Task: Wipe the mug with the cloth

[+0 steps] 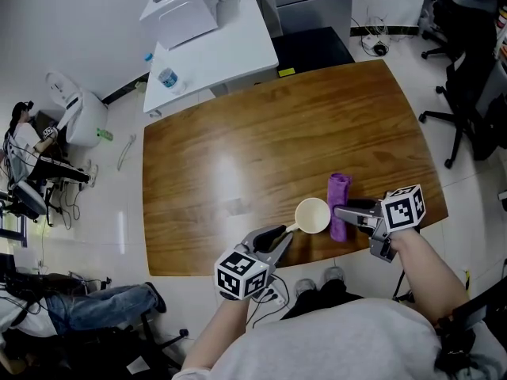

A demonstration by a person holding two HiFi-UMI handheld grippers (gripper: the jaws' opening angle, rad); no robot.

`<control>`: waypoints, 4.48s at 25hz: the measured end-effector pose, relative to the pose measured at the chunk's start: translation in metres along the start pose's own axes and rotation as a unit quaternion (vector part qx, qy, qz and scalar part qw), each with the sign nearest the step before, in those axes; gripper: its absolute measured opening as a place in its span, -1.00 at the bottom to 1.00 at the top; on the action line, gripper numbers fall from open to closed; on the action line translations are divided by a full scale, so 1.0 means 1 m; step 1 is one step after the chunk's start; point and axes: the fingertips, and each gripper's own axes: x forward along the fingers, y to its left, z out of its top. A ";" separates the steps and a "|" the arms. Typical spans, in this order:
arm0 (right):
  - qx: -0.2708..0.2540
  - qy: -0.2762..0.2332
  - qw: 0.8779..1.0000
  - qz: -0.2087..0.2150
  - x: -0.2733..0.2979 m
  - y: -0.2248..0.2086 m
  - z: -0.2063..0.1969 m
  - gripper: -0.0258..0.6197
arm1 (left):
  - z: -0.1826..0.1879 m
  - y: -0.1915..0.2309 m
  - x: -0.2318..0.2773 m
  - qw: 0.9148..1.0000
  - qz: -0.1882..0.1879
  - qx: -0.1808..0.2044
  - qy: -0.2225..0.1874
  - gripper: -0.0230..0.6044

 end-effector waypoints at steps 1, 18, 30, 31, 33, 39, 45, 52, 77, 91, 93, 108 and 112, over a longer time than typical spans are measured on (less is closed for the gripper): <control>-0.004 0.010 1.000 -0.009 0.002 -0.005 -0.003 -0.51 | 0.000 0.001 0.000 1.000 0.000 -0.001 -0.001 -0.72; -0.085 0.066 0.991 -0.074 0.006 -0.025 0.001 -0.51 | 0.006 0.022 0.000 1.000 0.008 -0.014 -0.016 -0.70; -0.101 0.035 0.994 -0.027 0.013 0.010 0.043 -0.51 | 0.018 0.033 0.005 1.000 0.006 -0.011 -0.017 -0.72; -0.098 0.037 0.994 -0.024 0.015 0.009 0.042 -0.51 | 0.019 0.033 0.006 1.000 0.005 -0.009 -0.016 -0.72; -0.089 0.043 0.995 -0.022 0.019 0.005 0.038 -0.51 | 0.020 0.035 0.007 1.000 0.003 -0.008 -0.016 -0.72; -0.063 0.076 0.995 -0.031 0.029 -0.018 0.016 -0.51 | 0.023 0.041 0.009 1.000 0.003 -0.014 -0.023 -0.73; -0.079 0.117 0.989 -0.052 0.033 -0.031 -0.003 -0.51 | 0.023 0.044 0.010 1.000 -0.001 -0.017 -0.026 -0.73; -0.090 0.113 0.988 -0.053 0.029 -0.031 0.004 -0.51 | 0.024 0.046 0.011 0.999 -0.003 -0.020 -0.030 -0.74; -0.102 0.129 0.986 -0.021 0.046 -0.026 0.003 -0.51 | 0.033 0.044 0.038 0.999 -0.014 -0.023 -0.029 -0.93; -0.112 -0.010 0.993 0.036 0.058 0.010 0.068 -0.51 | 0.031 0.048 0.037 0.999 -0.020 -0.023 -0.027 -0.89; -0.103 -0.008 0.993 0.058 0.065 0.016 0.065 -0.51 | 0.031 0.047 0.038 0.999 -0.024 -0.020 -0.025 -0.86; -0.090 0.031 0.995 0.001 0.090 -0.022 0.034 -0.51 | 0.031 0.050 0.042 0.999 -0.017 -0.027 -0.030 -0.86; -0.073 -0.010 0.997 -0.011 0.075 -0.019 0.048 -0.51 | 0.033 0.060 0.033 0.999 0.005 -0.033 -0.035 -0.82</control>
